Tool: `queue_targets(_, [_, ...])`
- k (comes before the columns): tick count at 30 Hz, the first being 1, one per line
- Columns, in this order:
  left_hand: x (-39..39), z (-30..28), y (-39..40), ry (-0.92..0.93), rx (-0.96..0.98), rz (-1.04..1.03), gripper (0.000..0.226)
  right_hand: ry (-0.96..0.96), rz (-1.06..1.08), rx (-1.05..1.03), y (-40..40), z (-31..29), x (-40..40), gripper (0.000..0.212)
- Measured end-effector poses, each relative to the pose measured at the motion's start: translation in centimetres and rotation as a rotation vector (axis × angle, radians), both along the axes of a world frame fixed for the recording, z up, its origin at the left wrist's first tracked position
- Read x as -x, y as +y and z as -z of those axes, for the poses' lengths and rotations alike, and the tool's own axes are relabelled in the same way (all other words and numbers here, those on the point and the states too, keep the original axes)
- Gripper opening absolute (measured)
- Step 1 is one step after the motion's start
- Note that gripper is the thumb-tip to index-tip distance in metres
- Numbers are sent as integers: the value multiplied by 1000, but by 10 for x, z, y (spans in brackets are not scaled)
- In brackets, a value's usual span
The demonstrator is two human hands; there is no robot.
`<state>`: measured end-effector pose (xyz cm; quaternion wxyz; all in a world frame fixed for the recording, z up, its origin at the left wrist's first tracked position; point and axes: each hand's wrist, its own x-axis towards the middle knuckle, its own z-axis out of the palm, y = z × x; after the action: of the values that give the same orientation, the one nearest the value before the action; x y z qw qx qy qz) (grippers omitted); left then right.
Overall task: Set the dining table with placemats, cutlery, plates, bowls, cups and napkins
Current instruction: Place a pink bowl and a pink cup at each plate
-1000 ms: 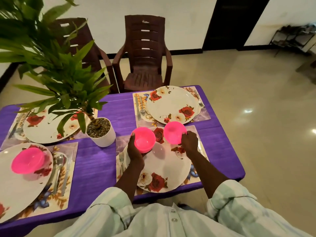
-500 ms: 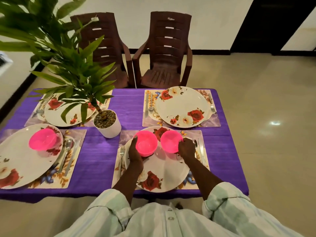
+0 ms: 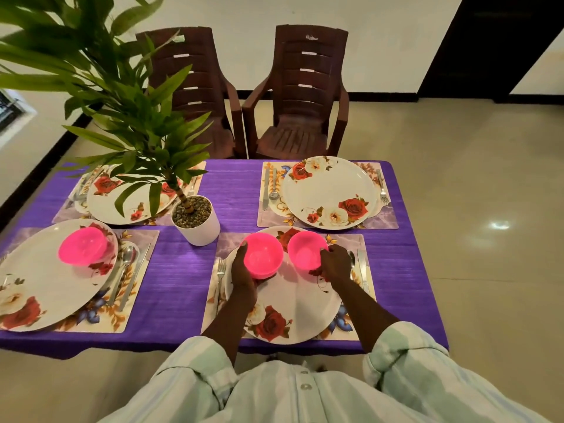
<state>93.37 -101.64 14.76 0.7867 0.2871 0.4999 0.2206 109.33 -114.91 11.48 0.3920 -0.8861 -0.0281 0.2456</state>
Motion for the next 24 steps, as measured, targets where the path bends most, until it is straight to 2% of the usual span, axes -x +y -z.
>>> queue_targets(4, [-2, -1, -2, -14, 3, -9, 61, 1, 5, 7, 0, -12, 4, 34])
queue_targets(8, [-4, -1, 1, -35, -11, -77, 63, 5, 13, 35, 0, -15, 7, 41])
queue_targets(13, [-18, -15, 4, -79, -79, -222, 42, -120, 135, 15, -6, -27, 13, 41])
queue_targets(17, [-42, -35, -7, -147, -146, -107, 29, -163, 209, -79, -15, -37, 9, 35])
queue_targets(21, [-78, -62, -43, -140, -23, 130, 41, -226, 283, -171, -37, -52, -6, 20])
queue_targets(23, [-96, -66, -66, -211, -91, 169, 47, -239, 324, -227, -53, -54, -19, 21])
queue_targets(24, [-106, -66, -80, -233, -130, 182, 43, -228, 362, -260, -65, -56, -27, 24])
